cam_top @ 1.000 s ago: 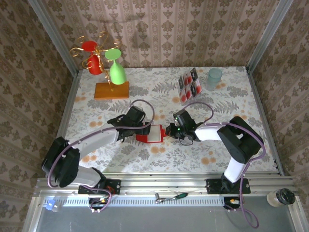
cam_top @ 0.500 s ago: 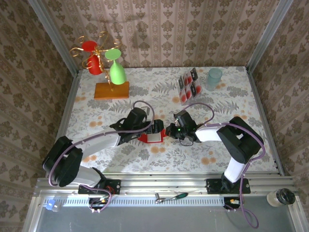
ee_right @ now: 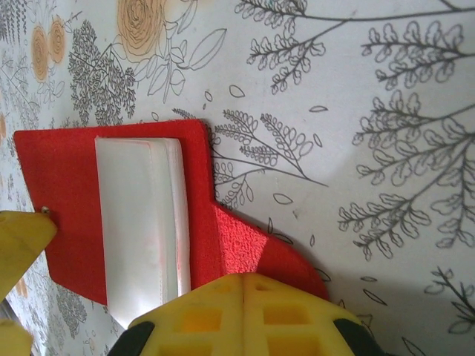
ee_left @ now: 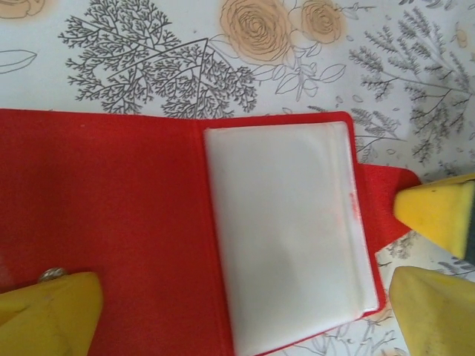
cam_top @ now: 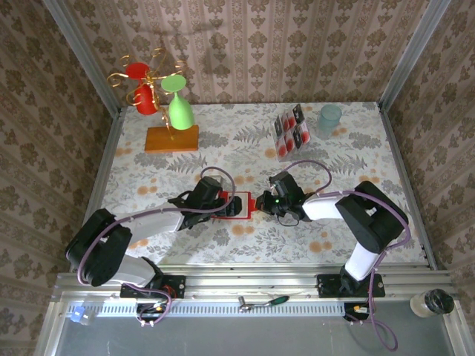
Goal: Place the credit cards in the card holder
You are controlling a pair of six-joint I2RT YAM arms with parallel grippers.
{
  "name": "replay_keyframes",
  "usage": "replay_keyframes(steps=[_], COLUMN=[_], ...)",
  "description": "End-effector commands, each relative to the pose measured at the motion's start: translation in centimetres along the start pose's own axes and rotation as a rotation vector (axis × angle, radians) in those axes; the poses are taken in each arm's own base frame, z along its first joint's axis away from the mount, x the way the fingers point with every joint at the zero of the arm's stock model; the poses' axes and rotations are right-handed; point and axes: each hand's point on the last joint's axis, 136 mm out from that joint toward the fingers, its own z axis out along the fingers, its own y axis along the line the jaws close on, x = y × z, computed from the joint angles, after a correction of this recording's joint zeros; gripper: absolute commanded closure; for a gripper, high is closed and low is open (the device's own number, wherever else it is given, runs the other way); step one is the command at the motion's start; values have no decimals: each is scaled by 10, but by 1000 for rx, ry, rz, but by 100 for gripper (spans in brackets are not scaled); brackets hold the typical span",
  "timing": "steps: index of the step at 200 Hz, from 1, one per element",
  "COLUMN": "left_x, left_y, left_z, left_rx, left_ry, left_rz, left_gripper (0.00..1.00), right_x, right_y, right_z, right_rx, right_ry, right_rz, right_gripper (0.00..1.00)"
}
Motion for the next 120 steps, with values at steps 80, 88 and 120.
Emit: replay_keyframes(steps=[80, 88, 120], left_x=[9, 6, -8], left_y=[14, 10, 0], left_z=[2, 0, -8], left_rx=[-38, -30, -6], left_ry=[1, -4, -34], left_rz=[56, 59, 57], left_gripper=[0, 0, 0], right_x=[-6, -9, -19], right_y=[21, 26, 43], right_z=[-13, -14, -20], right_rx=[-2, -10, -26], right_ry=[22, 21, 15], right_rz=[-23, -30, -58], right_gripper=[94, 94, 93])
